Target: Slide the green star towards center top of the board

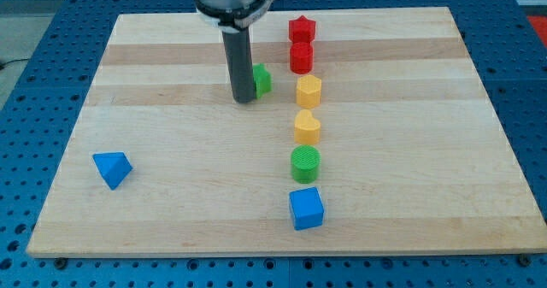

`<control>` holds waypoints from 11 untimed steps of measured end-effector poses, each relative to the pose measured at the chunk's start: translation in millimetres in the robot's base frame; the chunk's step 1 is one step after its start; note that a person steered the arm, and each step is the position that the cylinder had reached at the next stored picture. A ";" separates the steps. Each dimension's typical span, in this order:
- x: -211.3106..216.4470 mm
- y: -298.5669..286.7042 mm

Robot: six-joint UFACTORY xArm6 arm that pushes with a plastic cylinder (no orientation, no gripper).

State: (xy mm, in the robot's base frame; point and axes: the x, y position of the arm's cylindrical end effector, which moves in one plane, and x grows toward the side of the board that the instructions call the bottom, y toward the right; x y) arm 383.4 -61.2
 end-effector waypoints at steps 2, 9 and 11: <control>9.4 4.4; -4.6 51.8; -25.7 46.5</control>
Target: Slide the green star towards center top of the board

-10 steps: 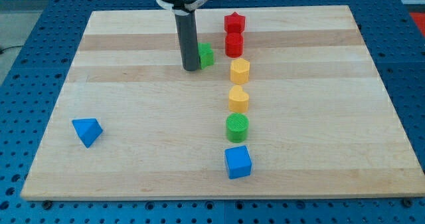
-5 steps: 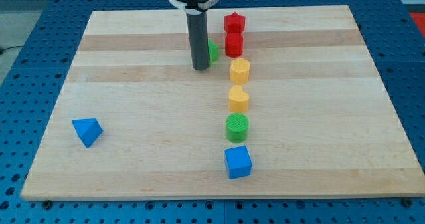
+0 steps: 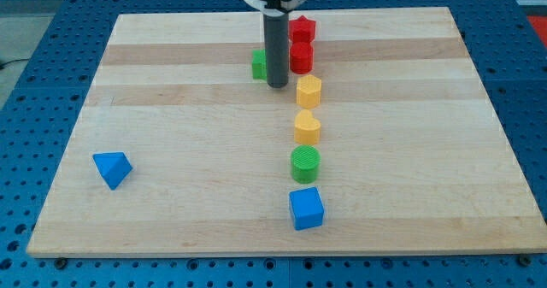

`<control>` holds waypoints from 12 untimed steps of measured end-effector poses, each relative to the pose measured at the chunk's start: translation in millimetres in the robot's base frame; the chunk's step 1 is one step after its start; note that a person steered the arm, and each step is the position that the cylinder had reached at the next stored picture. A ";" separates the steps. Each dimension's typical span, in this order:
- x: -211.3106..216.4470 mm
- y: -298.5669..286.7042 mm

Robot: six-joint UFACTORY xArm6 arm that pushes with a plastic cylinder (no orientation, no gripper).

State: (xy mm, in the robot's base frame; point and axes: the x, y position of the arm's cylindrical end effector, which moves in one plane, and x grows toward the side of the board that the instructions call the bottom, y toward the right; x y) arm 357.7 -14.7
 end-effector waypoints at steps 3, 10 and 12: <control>-20.6 -33.6; -97.6 -37.3; -134.9 -38.7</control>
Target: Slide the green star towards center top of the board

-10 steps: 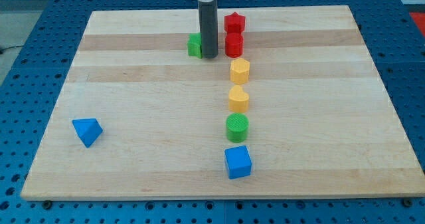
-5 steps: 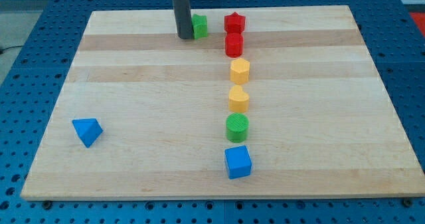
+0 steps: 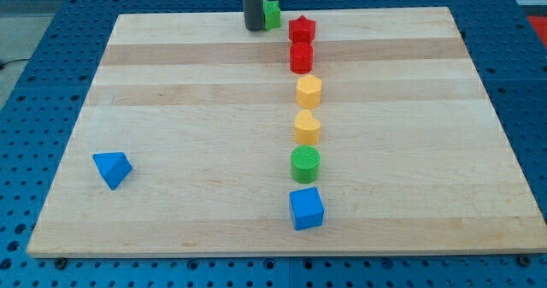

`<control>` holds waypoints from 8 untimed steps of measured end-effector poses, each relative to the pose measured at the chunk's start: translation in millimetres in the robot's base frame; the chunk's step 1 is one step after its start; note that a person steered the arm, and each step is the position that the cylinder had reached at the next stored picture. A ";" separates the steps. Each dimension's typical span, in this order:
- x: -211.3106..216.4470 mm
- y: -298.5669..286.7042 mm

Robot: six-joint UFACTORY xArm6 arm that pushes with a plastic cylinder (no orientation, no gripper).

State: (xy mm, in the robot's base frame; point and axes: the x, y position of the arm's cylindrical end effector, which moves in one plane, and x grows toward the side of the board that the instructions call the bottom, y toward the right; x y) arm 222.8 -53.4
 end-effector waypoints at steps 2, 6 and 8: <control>-29.2 -24.4; -28.2 33.5; -28.7 67.6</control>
